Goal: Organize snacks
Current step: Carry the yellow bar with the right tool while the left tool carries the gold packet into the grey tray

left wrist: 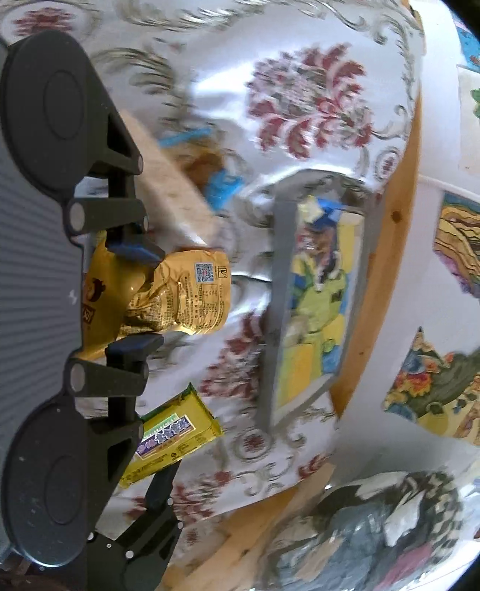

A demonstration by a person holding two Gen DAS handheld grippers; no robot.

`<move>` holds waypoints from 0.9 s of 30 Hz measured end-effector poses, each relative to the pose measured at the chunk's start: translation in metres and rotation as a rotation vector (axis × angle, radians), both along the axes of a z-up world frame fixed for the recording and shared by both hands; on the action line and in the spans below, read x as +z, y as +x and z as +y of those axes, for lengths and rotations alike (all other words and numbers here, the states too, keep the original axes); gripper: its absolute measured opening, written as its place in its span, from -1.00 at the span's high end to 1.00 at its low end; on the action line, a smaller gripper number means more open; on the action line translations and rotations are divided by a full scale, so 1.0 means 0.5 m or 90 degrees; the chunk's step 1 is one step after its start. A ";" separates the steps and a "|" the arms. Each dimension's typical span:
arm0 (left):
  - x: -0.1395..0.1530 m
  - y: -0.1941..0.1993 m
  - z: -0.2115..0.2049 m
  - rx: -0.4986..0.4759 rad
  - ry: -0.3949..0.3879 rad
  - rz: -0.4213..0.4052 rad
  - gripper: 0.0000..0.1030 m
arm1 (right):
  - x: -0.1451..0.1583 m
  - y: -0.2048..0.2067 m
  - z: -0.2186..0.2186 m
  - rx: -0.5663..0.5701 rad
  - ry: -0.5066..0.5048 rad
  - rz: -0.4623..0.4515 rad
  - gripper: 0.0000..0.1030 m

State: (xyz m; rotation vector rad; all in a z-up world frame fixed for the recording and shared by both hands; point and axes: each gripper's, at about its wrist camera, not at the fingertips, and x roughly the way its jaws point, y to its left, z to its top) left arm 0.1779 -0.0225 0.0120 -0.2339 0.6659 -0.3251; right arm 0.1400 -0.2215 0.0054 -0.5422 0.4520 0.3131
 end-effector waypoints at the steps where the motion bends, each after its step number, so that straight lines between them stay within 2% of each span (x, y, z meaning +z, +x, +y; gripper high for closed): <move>1: 0.009 0.016 -0.005 0.002 0.001 -0.007 0.12 | 0.009 0.019 -0.003 0.003 0.000 -0.008 0.03; 8: 0.067 0.152 -0.032 0.033 0.018 -0.049 0.12 | 0.050 0.148 -0.022 0.007 -0.020 -0.060 0.03; 14: 0.095 0.271 -0.063 0.048 0.054 -0.081 0.12 | 0.076 0.287 -0.036 -0.018 -0.002 -0.062 0.03; 17: 0.095 0.321 -0.079 0.044 0.068 -0.090 0.12 | 0.090 0.355 -0.036 -0.032 0.018 -0.058 0.03; 21: 0.080 0.378 -0.092 0.043 0.070 -0.076 0.12 | 0.098 0.420 -0.036 -0.052 0.047 -0.049 0.03; 27: 0.057 0.426 -0.107 0.037 0.083 -0.055 0.12 | 0.077 0.488 -0.035 -0.074 0.075 -0.008 0.03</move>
